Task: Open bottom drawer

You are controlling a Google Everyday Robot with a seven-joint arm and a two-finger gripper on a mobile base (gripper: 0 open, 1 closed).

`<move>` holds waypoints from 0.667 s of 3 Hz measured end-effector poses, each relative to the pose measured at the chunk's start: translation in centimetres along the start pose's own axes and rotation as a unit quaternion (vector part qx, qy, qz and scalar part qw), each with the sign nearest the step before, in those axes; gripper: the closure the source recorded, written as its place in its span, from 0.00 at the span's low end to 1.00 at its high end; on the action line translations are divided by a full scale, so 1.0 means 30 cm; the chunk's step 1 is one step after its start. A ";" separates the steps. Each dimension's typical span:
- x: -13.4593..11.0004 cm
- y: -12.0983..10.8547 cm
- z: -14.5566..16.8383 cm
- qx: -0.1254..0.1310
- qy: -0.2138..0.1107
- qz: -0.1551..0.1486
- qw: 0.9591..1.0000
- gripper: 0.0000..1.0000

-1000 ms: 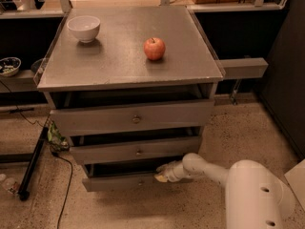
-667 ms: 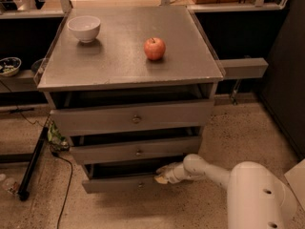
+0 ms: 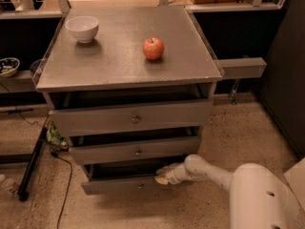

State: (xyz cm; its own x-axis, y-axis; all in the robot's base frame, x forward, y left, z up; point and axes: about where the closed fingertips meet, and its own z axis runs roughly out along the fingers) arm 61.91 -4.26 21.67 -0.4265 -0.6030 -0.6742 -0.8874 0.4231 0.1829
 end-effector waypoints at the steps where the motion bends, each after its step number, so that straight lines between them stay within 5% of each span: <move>1: -0.004 -0.003 -0.003 0.000 0.000 0.000 1.000 1.00; 2: 0.000 -0.007 -0.017 -0.004 -0.006 0.003 1.000 1.00</move>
Offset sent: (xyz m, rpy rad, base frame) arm -0.0979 -0.0428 0.0375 0.2382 0.0807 -0.0256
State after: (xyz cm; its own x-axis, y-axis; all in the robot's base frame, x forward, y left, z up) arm 62.00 -4.68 21.99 -0.4307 -0.5925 -0.6807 -0.8859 0.4214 0.1938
